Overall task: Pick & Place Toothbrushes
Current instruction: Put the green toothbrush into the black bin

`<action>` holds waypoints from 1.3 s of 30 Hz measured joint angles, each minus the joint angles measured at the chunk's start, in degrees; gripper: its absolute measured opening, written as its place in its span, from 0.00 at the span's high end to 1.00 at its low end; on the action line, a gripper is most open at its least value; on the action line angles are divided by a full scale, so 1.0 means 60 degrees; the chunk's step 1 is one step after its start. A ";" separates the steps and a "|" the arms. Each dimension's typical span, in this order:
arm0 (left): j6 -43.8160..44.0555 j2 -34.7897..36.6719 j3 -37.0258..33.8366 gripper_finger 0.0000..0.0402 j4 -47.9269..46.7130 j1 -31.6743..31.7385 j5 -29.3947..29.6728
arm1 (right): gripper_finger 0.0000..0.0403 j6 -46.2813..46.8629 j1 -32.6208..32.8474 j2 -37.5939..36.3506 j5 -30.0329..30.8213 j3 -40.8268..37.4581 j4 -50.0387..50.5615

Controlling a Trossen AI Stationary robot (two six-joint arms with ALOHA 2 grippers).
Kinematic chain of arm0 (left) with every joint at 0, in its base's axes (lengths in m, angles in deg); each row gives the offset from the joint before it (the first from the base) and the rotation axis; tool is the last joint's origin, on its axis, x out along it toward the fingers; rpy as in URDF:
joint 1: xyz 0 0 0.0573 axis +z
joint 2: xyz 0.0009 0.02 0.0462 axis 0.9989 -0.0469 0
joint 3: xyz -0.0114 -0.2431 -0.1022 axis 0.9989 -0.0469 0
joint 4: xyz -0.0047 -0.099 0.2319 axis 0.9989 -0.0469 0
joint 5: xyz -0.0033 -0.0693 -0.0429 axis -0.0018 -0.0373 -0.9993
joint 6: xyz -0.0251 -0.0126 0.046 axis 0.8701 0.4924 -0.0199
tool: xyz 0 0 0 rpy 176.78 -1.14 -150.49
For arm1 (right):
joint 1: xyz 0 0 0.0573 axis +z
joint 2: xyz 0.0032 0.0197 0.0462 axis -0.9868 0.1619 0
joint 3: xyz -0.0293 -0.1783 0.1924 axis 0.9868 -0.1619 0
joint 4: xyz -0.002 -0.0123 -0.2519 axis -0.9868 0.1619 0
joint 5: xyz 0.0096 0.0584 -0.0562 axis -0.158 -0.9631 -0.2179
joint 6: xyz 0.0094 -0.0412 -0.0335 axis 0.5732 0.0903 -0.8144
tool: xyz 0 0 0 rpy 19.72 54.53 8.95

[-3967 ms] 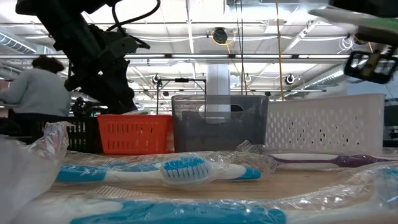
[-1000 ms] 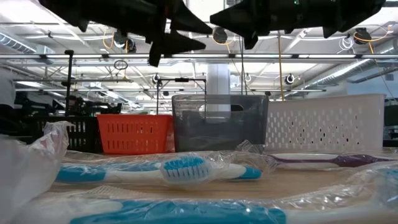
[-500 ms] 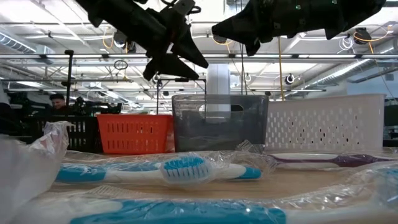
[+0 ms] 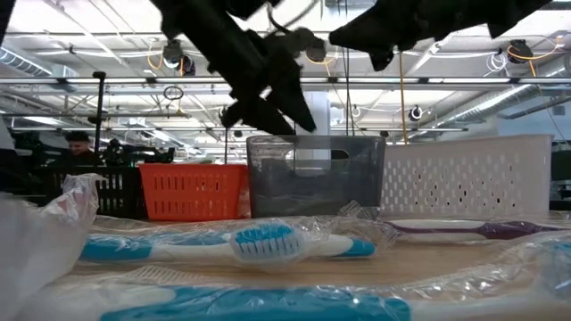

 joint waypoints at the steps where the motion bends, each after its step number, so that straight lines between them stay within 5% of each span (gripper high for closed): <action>1: -0.0036 -0.0222 0.0287 0.55 -0.0480 0.0032 -0.0041 | 1.00 -0.0002 0.0039 -0.0126 -0.0005 -0.0001 0.0200; 12: -0.0174 -0.1826 0.2679 0.55 -0.3318 0.0282 -0.0356 | 1.00 -0.0033 0.0546 -0.1134 0.0052 -0.0005 0.1608; 39: 0.0180 -0.2682 0.2750 0.55 -0.3372 0.0342 -0.0701 | 1.00 -0.0109 0.0662 -0.1339 0.0339 -0.0004 0.2039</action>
